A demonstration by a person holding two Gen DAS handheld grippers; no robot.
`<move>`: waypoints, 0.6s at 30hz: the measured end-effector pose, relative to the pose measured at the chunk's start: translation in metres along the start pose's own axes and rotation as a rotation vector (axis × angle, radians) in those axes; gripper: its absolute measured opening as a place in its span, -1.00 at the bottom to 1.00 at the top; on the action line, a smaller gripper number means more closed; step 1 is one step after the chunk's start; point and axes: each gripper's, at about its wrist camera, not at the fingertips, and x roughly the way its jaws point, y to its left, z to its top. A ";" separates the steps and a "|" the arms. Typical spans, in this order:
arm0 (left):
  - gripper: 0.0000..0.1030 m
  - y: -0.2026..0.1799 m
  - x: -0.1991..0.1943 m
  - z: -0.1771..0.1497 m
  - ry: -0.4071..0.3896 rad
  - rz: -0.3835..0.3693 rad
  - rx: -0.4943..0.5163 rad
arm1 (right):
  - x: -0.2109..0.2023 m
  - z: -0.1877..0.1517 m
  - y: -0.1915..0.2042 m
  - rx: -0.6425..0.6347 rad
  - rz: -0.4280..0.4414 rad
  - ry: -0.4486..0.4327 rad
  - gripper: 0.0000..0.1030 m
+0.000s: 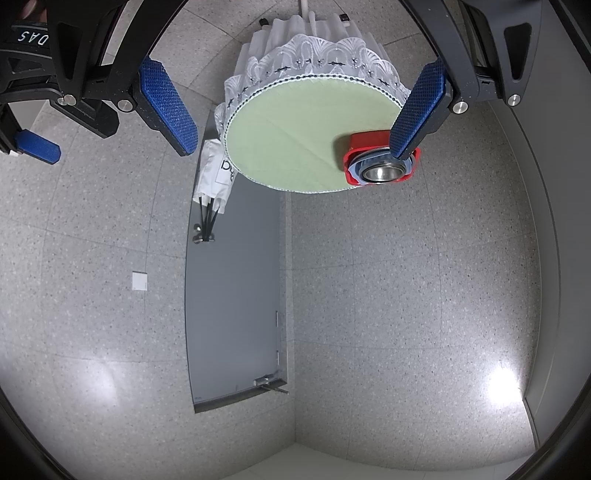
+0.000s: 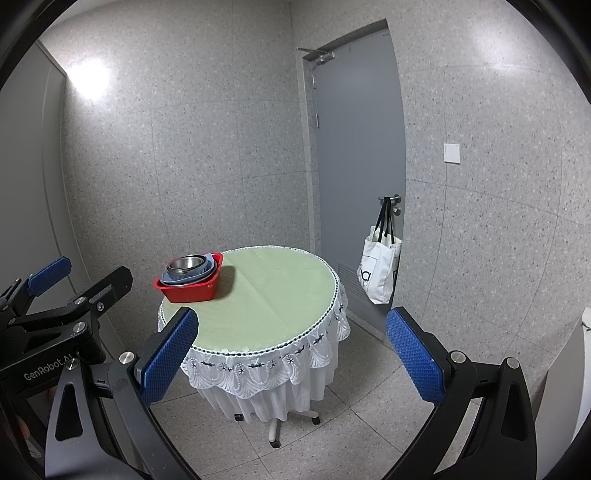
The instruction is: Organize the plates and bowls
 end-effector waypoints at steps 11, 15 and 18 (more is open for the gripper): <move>0.99 0.003 0.000 -0.003 -0.004 -0.004 -0.001 | 0.001 -0.001 0.004 0.000 -0.006 -0.003 1.00; 0.99 0.001 0.000 -0.003 -0.006 -0.004 -0.001 | 0.001 -0.001 0.007 0.002 -0.007 -0.003 1.00; 0.99 0.000 0.001 -0.003 -0.002 -0.007 -0.004 | 0.001 -0.002 0.008 0.002 -0.009 -0.002 1.00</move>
